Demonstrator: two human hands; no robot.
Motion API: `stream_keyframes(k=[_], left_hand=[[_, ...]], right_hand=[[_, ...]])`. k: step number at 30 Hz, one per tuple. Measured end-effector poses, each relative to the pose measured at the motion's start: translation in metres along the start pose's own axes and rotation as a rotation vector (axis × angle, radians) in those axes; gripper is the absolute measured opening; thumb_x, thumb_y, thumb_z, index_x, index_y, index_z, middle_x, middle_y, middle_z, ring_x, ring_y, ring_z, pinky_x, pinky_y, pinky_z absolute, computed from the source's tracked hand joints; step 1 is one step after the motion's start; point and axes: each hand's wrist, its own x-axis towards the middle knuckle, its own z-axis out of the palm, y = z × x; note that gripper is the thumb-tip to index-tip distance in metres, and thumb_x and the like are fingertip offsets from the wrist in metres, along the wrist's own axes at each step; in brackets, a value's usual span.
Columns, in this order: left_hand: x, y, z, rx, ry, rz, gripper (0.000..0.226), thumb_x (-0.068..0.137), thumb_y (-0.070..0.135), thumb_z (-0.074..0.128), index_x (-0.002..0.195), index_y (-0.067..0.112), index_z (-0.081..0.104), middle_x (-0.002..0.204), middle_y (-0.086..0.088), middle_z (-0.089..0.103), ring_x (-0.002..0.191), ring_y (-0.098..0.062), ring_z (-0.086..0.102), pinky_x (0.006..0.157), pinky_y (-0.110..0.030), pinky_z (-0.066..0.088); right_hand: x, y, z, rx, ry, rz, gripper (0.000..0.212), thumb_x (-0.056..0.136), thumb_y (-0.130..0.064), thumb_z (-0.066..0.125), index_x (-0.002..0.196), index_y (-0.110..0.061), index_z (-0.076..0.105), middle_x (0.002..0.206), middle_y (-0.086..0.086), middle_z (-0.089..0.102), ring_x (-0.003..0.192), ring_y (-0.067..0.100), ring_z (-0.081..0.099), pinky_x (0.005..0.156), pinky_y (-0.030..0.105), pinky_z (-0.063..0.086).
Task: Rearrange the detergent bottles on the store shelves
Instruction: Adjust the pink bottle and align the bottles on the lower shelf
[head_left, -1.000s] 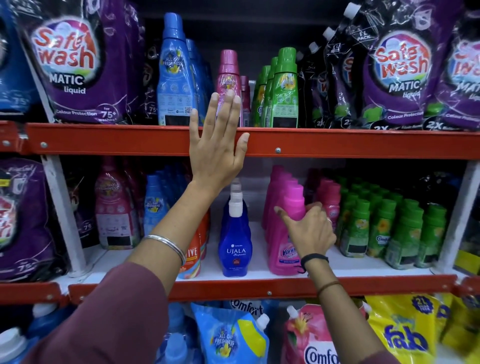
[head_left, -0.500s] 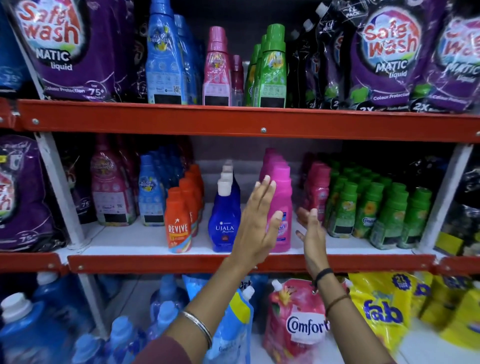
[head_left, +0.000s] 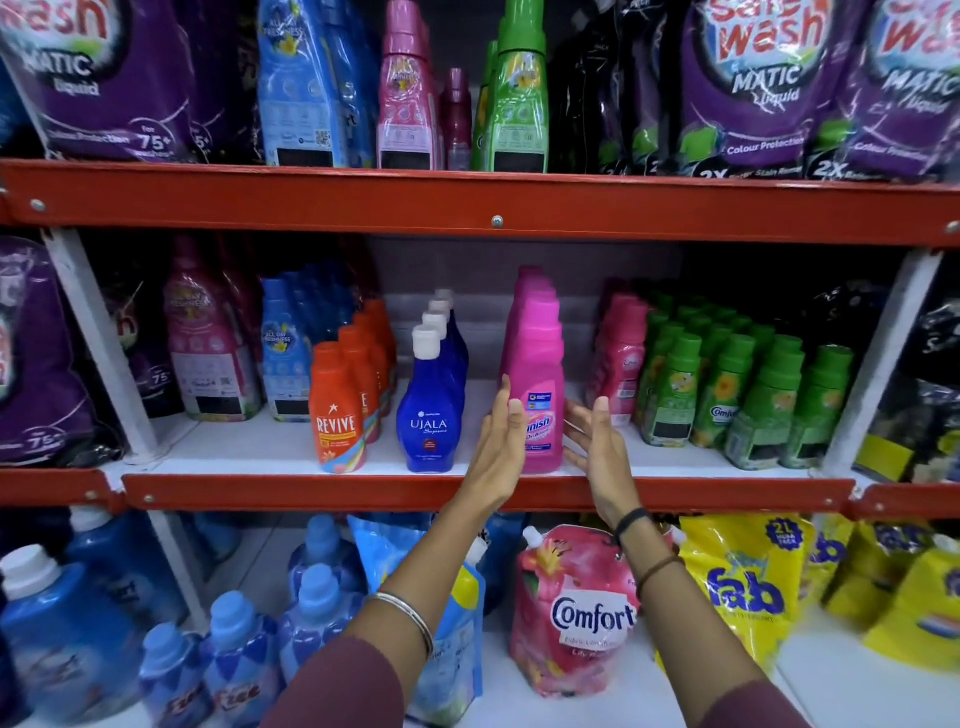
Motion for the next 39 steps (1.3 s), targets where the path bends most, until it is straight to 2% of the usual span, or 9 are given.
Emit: stream_keyframes(k=[6, 14, 17, 19, 21, 24, 27, 31, 39], left_hand=[[0.0, 0.0, -0.005, -0.008, -0.061, 0.02, 0.11, 0.061, 0.099, 0.009, 0.151, 0.037, 0.005, 0.158, 0.014, 0.014, 0.148, -0.008, 0.011, 0.123, -0.044, 0.016], [-0.006, -0.002, -0.007, -0.019, -0.027, 0.032, 0.086, 0.078, 0.085, 0.008, 0.151, 0.04, 0.013, 0.161, 0.009, 0.018, 0.147, -0.006, 0.017, 0.122, -0.042, 0.016], [-0.022, -0.011, -0.009, -0.074, 0.146, 0.21, 0.07, 0.081, 0.084, 0.017, 0.14, 0.049, 0.029, 0.15, 0.022, 0.031, 0.138, 0.009, 0.028, 0.118, -0.032, 0.024], [-0.031, -0.018, -0.015, -0.19, 0.331, 0.345, 0.049, 0.093, 0.066, 0.027, 0.137, 0.047, 0.037, 0.15, 0.012, 0.039, 0.139, -0.008, 0.037, 0.115, -0.04, 0.033], [-0.035, -0.022, -0.029, -0.211, 0.516, 0.415, 0.04, 0.1, 0.048, 0.027, 0.138, 0.046, 0.038, 0.151, 0.006, 0.04, 0.14, -0.017, 0.037, 0.114, -0.045, 0.033], [-0.03, -0.023, -0.056, -0.144, 0.648, 0.326, 0.04, 0.1, 0.045, 0.021, 0.137, 0.046, 0.036, 0.151, 0.011, 0.037, 0.142, -0.008, 0.029, 0.118, -0.036, 0.025], [-0.025, -0.026, -0.074, -0.142, 0.569, 0.128, 0.048, 0.101, 0.051, 0.015, 0.142, 0.037, 0.037, 0.152, 0.009, 0.032, 0.141, -0.003, 0.025, 0.116, -0.027, 0.021], [-0.02, -0.032, -0.089, -0.127, 0.426, 0.036, 0.069, 0.092, 0.058, 0.011, 0.146, 0.025, 0.039, 0.153, 0.002, 0.036, 0.141, -0.016, 0.032, 0.119, -0.04, 0.026], [-0.021, -0.029, -0.102, -0.202, 0.283, 0.001, 0.079, 0.083, 0.074, 0.01, 0.14, 0.032, 0.044, 0.153, 0.001, 0.039, 0.141, -0.018, 0.034, 0.117, -0.051, 0.028]], right_hand=[[0.002, 0.003, -0.003, 0.089, 0.034, 0.03, 0.084, 0.073, -0.072, 0.031, 0.127, -0.011, 0.052, 0.131, 0.012, 0.055, 0.115, 0.022, 0.055, 0.098, 0.036, 0.045], [-0.009, 0.003, 0.004, -0.095, 0.118, -0.082, 0.072, 0.082, -0.068, 0.03, 0.128, -0.016, 0.051, 0.135, 0.01, 0.053, 0.117, 0.015, 0.051, 0.095, 0.027, 0.043], [-0.026, 0.008, 0.022, -0.299, 0.248, -0.307, 0.07, 0.084, -0.069, 0.029, 0.126, -0.017, 0.053, 0.127, -0.001, 0.05, 0.119, 0.01, 0.046, 0.099, 0.03, 0.039], [-0.035, 0.012, 0.035, -0.275, 0.204, -0.415, 0.061, 0.086, -0.065, 0.03, 0.122, -0.022, 0.056, 0.122, -0.004, 0.054, 0.117, 0.006, 0.049, 0.098, 0.029, 0.041], [-0.039, 0.013, 0.052, -0.222, 0.071, -0.428, 0.051, 0.088, -0.062, 0.031, 0.12, -0.03, 0.056, 0.124, -0.005, 0.058, 0.119, 0.004, 0.049, 0.101, 0.027, 0.04], [-0.037, 0.011, 0.081, -0.111, -0.09, -0.297, 0.049, 0.088, -0.062, 0.03, 0.124, -0.035, 0.049, 0.135, -0.002, 0.053, 0.127, 0.008, 0.045, 0.107, 0.034, 0.037], [-0.029, 0.011, 0.106, -0.017, -0.105, -0.136, 0.067, 0.086, -0.065, 0.027, 0.135, -0.023, 0.041, 0.144, 0.001, 0.044, 0.13, 0.008, 0.041, 0.112, 0.039, 0.032], [-0.018, 0.012, 0.121, 0.142, -0.105, 0.025, 0.078, 0.078, -0.067, 0.025, 0.132, -0.014, 0.046, 0.136, 0.004, 0.051, 0.117, 0.006, 0.053, 0.1, 0.031, 0.043], [-0.016, 0.013, 0.122, 0.126, -0.011, 0.033, 0.074, 0.076, -0.07, 0.022, 0.114, -0.018, 0.059, 0.107, -0.007, 0.062, 0.099, -0.004, 0.057, 0.078, 0.022, 0.05]])
